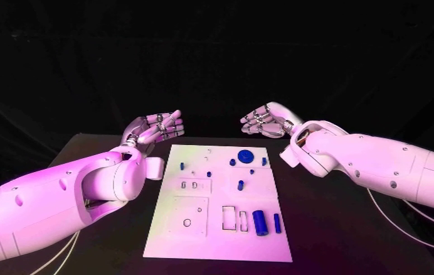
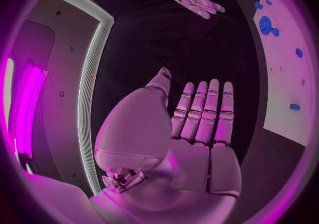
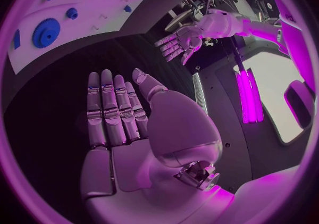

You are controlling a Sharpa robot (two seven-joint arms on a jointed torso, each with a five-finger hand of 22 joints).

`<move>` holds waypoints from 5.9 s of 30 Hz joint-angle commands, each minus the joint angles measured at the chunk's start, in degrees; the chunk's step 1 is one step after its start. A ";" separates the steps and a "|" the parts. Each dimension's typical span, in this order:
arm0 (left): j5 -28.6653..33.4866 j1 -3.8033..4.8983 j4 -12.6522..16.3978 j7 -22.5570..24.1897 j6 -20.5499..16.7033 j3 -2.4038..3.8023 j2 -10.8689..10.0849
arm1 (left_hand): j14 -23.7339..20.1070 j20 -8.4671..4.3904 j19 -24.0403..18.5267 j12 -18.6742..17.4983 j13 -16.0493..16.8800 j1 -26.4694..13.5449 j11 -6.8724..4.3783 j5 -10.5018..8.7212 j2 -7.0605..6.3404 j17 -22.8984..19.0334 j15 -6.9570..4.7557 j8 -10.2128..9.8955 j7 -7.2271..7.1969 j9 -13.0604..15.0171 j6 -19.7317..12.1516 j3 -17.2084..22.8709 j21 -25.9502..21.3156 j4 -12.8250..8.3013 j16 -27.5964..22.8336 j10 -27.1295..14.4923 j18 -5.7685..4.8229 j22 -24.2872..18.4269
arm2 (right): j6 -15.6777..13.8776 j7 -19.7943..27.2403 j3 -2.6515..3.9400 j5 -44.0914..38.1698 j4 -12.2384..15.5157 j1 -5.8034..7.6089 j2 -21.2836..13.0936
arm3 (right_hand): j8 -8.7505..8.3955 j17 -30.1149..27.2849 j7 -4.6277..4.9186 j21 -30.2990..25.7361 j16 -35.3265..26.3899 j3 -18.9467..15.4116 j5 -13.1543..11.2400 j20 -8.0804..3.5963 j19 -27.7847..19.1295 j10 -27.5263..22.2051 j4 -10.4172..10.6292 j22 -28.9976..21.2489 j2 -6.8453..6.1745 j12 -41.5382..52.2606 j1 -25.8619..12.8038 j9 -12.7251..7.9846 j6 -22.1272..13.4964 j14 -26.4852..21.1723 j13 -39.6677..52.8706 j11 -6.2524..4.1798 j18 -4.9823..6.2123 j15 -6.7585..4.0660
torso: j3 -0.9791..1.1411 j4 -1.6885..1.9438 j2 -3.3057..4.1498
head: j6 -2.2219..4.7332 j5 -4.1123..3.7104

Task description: Assemble the parts on the task board

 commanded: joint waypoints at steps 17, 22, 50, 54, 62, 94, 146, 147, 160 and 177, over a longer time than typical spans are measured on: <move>-2.29 0.26 8.83 -0.29 3.08 0.77 -3.37 | 4.21 -0.12 3.63 0.16 0.17 1.22 -1.02 0.36 0.65 0.43 -1.10 -0.50 -0.71 -0.20 3.31 -0.68 1.37 -1.82 0.13 4.38 1.91 0.01 | 8.64 -18.05 0.16 -42.35 0.45 0.95 2.63 | -0.93 19.94 -3.79 28.66 23.75 0.00 1.55 -8.00 19.69 3.19 0.94 21.08 -6.03 0.60 -2.67 0.33 5.64 20.93 1.48 -4.12 -0.38 -6.98 | -1.01 2.85 5.70 | 0.85 -2.31; -2.29 0.33 9.66 -0.47 3.13 0.87 -3.78 | 4.12 -0.12 3.75 -0.04 0.11 1.22 -0.98 0.36 0.66 0.39 -1.06 -0.66 -0.69 -0.24 3.29 -0.76 1.39 -1.90 -0.07 4.30 1.91 -0.02 | 10.03 -19.42 0.16 -44.62 0.29 0.74 3.05 | -1.04 36.45 -3.79 43.92 41.87 0.17 1.63 -7.87 24.08 1.19 1.99 40.01 -6.62 1.06 -2.55 0.35 5.36 20.71 1.89 -3.97 -2.72 -6.84 | -0.93 3.12 6.25 | 0.90 -2.52; -2.29 0.60 10.32 -0.91 3.33 1.02 -4.22 | 3.99 -0.13 3.86 -0.28 0.06 1.19 -0.91 0.36 0.68 0.34 -0.99 -0.85 -0.63 -0.27 3.24 -0.86 1.39 -1.97 -0.32 4.18 1.91 -0.05 | 12.93 -20.58 0.15 -46.31 -1.43 -0.47 4.26 | -0.84 56.46 -3.58 60.44 62.65 2.28 2.39 -7.17 29.26 0.08 4.22 62.32 -6.47 2.51 -1.75 0.49 5.81 20.65 2.39 -3.68 -5.61 -6.39 | -0.90 3.45 7.20 | 1.04 -2.99; -2.29 0.62 10.38 -0.94 3.39 1.02 -4.25 | 3.95 -0.13 3.87 -0.33 0.05 1.18 -0.90 0.37 0.69 0.33 -0.97 -0.89 -0.61 -0.27 3.24 -0.88 1.39 -1.98 -0.37 4.15 1.90 -0.06 | 12.92 -20.55 0.15 -45.94 -1.94 -0.53 4.59 | -0.85 57.34 -3.55 61.28 63.61 2.72 2.40 -7.15 29.70 0.40 4.77 63.54 -6.22 2.62 -2.06 0.49 5.89 20.70 2.38 -3.73 -5.80 -6.39 | -0.93 3.47 7.28 | 1.02 -2.95; -2.29 0.64 10.44 -1.03 3.45 1.02 -4.27 | 3.95 -0.13 3.87 -0.33 0.05 1.18 -0.90 0.37 0.69 0.33 -0.97 -0.89 -0.61 -0.27 3.24 -0.88 1.39 -1.98 -0.37 4.15 1.90 -0.06 | 12.82 -20.23 0.15 -45.27 -2.80 -0.72 5.08 | -0.75 58.89 -3.63 62.49 65.22 3.80 2.48 -7.18 30.34 1.17 5.57 65.33 -5.65 2.83 -2.18 0.56 6.27 20.81 2.36 -3.89 -6.07 -6.47 | -0.88 3.55 7.55 | 0.86 -3.01; -2.29 0.73 10.10 -1.50 3.24 1.03 -4.21 | 3.25 -0.06 3.37 -1.33 -0.04 1.31 -0.53 0.36 1.07 0.11 -0.58 -1.76 -0.26 -0.32 3.01 -1.09 0.84 -2.47 -1.54 3.64 1.72 -0.42 | 0.95 -19.79 0.64 -42.95 -2.72 -0.17 6.24 | 0.45 61.47 -4.04 65.88 68.56 10.86 1.93 -7.67 32.22 4.48 5.10 70.61 -6.08 2.76 0.96 1.98 9.15 20.69 2.24 -4.61 -6.92 -7.01 | -1.02 3.71 7.90 | 1.76 -2.45; -2.29 0.91 9.61 -1.59 4.15 1.06 -3.36 | 3.22 -0.06 3.32 -1.68 -0.08 1.34 -0.46 0.36 1.08 0.08 -0.52 -2.11 -0.25 -0.34 2.80 -1.22 0.73 -2.66 -1.79 3.36 1.73 -0.46 | 1.03 -19.55 0.71 -40.53 -16.87 -1.28 19.60 | 0.20 61.45 -3.84 66.17 68.83 11.58 1.63 -7.53 32.33 4.61 5.40 71.11 -6.99 2.33 0.12 2.21 8.90 20.61 2.23 -4.42 -6.99 -6.85 | -1.08 3.83 8.21 | 1.68 -2.02; -2.29 0.92 9.62 -1.59 4.15 1.07 -3.36 | 3.23 -0.06 3.32 -1.73 -0.08 1.34 -0.44 0.36 1.08 0.08 -0.51 -2.15 -0.23 -0.34 2.77 -1.24 0.72 -2.68 -1.82 3.31 1.73 -0.46 | 1.21 -19.50 0.71 -40.48 -16.92 -1.32 19.68 | 0.19 61.44 -3.84 66.14 68.82 11.59 1.61 -7.53 32.30 4.60 5.43 71.07 -7.02 2.31 0.07 2.21 8.88 20.61 2.23 -4.41 -6.98 -6.84 | -1.09 3.80 8.21 | 1.69 -1.98; -2.29 1.04 9.50 -1.76 4.23 1.09 -3.35 | 3.24 -0.06 3.33 -1.87 -0.10 1.33 -0.39 0.36 1.09 0.08 -0.49 -2.28 -0.16 -0.35 2.68 -1.29 0.70 -2.73 -1.89 3.17 1.73 -0.46 | 1.86 -18.99 0.68 -39.78 -18.46 -1.57 20.35 | -1.61 57.78 -2.41 63.01 66.59 10.73 -2.32 -6.48 29.03 -0.12 6.93 66.59 -9.68 -0.30 -2.38 1.05 2.64 19.42 1.36 -2.86 -5.94 -5.53 | -1.08 3.69 8.20 | 1.73 -1.86; -2.29 1.08 9.10 -1.84 4.62 1.09 -3.62 | 3.23 -0.06 3.34 -1.98 -0.11 1.31 -0.34 0.35 1.12 0.08 -0.46 -2.37 -0.11 -0.34 2.64 -1.33 0.68 -2.77 -1.97 3.05 1.74 -0.47 | -2.03 -17.86 1.06 -35.03 -5.49 -0.68 8.70 | -0.43 56.94 -2.62 62.19 66.36 8.65 0.32 -6.47 29.06 2.55 8.87 66.31 -9.26 3.51 -2.24 1.39 2.57 19.52 2.29 -3.49 -5.76 -5.96 | -1.01 2.58 8.25 | 2.47 -2.28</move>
